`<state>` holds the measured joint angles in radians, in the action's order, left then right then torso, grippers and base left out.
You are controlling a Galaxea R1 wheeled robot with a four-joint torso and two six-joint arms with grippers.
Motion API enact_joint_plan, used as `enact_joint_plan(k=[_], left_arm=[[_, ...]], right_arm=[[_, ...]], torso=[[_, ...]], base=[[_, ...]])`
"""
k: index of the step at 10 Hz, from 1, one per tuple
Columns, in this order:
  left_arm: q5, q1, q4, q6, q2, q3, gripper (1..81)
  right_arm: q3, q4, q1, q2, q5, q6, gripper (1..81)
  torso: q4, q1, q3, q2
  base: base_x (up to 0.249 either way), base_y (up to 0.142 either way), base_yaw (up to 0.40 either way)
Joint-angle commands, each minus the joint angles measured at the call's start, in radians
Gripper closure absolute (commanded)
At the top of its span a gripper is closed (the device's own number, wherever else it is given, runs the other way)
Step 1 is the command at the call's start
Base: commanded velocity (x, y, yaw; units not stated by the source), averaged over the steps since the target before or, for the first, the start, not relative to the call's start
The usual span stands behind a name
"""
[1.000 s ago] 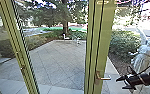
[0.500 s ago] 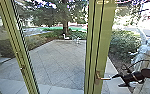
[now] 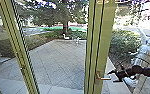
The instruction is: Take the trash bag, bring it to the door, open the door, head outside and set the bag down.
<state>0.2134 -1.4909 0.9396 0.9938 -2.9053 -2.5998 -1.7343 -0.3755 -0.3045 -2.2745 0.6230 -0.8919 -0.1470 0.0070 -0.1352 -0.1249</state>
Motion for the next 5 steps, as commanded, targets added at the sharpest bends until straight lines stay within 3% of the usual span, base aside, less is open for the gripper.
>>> enact_joint_plan(k=[1,5], left_arm=[[0.098,0.05,0.016,0.003,0.009,0.004,81.1],[0.098,0.05,0.015,0.003,0.009,0.004,81.1]], right_arm=[[-0.117,-0.011,0.153,-0.09,0.058,-0.013,1.0],[-0.25,-0.016,0.126,-0.179,0.06,-0.013,1.0]], torso=[[0.0,0.0,0.0,0.0],[0.0,0.0,0.0,0.0]], base=[[0.0,0.0,0.0],[0.0,0.0,0.0]])
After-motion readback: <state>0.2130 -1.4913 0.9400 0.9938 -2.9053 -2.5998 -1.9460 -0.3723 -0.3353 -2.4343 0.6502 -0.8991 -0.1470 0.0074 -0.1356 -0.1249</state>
